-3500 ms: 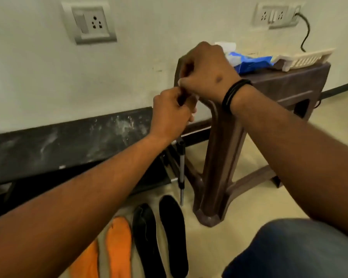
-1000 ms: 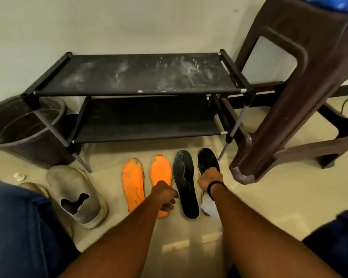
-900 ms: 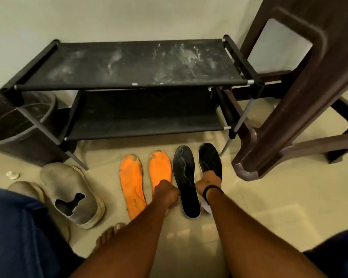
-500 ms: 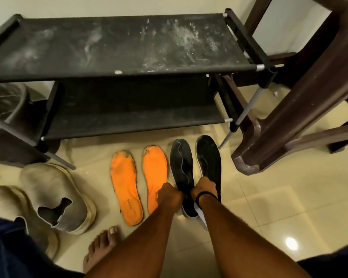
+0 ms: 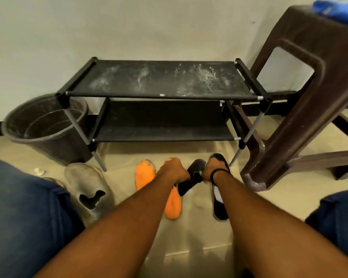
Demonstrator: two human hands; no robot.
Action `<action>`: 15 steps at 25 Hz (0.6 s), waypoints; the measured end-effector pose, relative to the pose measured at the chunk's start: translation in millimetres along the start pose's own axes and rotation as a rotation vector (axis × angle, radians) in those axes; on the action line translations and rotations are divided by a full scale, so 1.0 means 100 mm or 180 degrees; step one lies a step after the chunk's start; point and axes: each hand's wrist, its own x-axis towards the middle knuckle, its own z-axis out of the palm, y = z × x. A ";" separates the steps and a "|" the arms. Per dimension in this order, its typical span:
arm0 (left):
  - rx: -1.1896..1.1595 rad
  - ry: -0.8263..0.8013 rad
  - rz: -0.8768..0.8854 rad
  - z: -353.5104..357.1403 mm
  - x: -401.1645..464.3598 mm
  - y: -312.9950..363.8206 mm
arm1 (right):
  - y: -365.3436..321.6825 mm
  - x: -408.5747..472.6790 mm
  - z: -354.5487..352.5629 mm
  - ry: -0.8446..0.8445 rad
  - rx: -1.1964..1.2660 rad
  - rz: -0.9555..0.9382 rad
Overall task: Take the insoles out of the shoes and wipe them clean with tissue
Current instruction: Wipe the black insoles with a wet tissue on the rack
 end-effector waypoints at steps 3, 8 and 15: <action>0.0391 0.0512 0.0357 -0.71 -0.24 0.16 | -0.42 -0.20 -0.59 0.0307 -0.0123 -0.0591; -0.0094 0.0935 0.1267 -2.19 -0.88 0.55 | -0.95 -0.67 -1.71 0.0423 -0.0130 -0.1497; -0.2351 0.1669 0.1953 -3.04 -0.87 0.99 | -1.34 -0.88 -2.55 0.0470 0.0981 -0.2148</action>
